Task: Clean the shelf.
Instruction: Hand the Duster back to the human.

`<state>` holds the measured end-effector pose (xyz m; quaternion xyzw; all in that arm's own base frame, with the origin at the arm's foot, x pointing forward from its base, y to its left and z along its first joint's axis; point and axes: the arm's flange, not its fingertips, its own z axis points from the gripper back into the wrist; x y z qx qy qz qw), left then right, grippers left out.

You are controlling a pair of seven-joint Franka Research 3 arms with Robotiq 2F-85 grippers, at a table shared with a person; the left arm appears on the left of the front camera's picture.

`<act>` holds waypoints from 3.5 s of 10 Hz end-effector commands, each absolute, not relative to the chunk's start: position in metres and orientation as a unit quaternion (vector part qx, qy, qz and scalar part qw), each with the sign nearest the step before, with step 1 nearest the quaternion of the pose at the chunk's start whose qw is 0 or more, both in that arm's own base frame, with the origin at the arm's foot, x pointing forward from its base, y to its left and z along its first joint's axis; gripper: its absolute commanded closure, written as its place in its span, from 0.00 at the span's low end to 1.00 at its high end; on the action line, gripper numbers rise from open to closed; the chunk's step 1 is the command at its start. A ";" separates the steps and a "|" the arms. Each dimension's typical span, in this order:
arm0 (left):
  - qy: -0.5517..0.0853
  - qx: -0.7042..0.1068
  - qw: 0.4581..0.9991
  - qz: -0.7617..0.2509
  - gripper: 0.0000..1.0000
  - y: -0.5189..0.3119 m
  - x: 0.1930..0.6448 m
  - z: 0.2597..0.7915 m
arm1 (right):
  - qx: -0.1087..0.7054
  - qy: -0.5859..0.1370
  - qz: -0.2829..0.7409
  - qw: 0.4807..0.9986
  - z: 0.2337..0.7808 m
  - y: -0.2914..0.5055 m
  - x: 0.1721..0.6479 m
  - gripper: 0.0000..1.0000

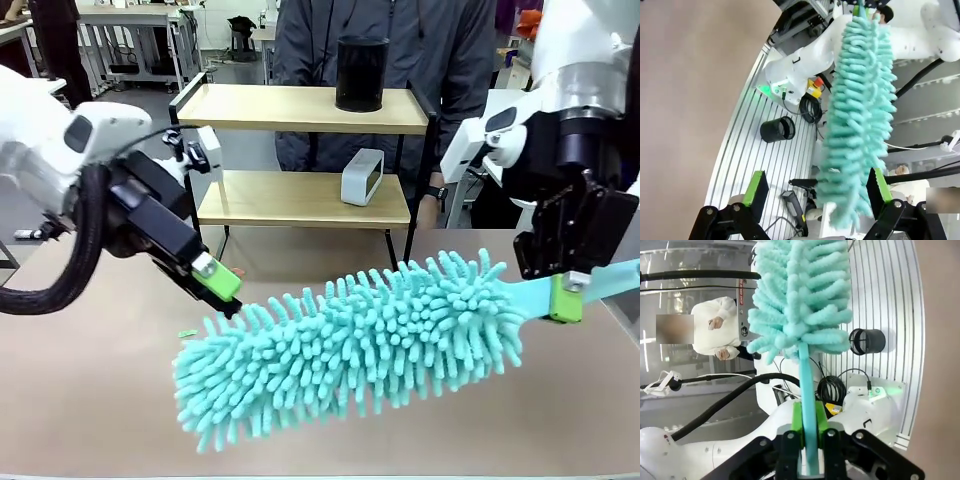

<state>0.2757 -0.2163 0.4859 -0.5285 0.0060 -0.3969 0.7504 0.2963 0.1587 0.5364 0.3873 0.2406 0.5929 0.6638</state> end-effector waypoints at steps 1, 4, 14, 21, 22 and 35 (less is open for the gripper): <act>0.029 -0.534 0.744 -0.401 0.00 -0.235 0.273 0.481 | 0.399 0.219 0.609 0.650 0.540 0.168 0.307 0.88; 0.073 -0.566 0.691 -0.445 0.00 -0.250 0.249 0.482 | 0.407 0.228 0.597 0.653 0.530 0.174 0.316 0.88; 0.100 -0.559 0.676 -0.469 0.59 -0.252 0.236 0.483 | 0.422 0.220 0.593 0.649 0.527 0.167 0.316 0.88; 0.095 -0.555 0.683 -0.466 1.00 -0.251 0.238 0.480 | 0.419 0.222 0.590 0.653 0.528 0.169 0.316 0.88; 0.094 -0.554 0.683 -0.467 1.00 -0.251 0.238 0.480 | 0.421 0.221 0.590 0.653 0.528 0.169 0.316 0.88; -0.003 -0.590 0.652 -0.477 1.00 -0.118 0.247 0.521 | 0.707 -0.171 0.287 0.623 0.513 -0.026 0.293 0.00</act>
